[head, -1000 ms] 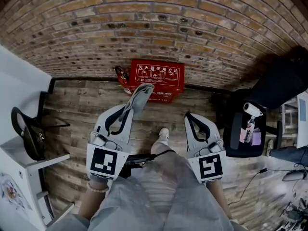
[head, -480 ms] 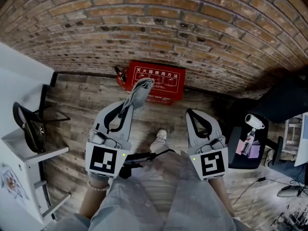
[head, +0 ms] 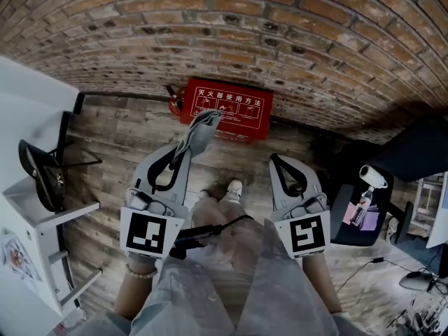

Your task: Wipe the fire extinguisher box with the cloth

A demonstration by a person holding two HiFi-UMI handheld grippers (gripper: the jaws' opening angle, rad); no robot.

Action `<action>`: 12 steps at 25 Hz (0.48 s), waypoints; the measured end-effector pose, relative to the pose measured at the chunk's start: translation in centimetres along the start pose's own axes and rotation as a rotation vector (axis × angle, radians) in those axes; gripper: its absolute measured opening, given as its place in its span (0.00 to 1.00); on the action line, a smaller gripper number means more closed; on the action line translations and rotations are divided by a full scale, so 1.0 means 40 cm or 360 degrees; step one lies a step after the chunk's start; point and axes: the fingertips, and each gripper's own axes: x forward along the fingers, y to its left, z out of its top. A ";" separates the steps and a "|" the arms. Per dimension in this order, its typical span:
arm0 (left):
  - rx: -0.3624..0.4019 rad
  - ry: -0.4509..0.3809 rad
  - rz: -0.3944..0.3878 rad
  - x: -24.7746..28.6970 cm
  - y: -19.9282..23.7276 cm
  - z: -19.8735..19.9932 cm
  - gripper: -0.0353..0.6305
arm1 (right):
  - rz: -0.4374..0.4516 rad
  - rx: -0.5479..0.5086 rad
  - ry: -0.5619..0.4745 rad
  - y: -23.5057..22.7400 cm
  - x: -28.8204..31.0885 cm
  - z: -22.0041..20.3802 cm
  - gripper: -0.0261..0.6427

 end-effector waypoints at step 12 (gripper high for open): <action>-0.0003 0.0077 -0.0058 0.064 0.002 -0.051 0.07 | -0.0051 0.0063 0.0044 -0.044 0.037 -0.049 0.06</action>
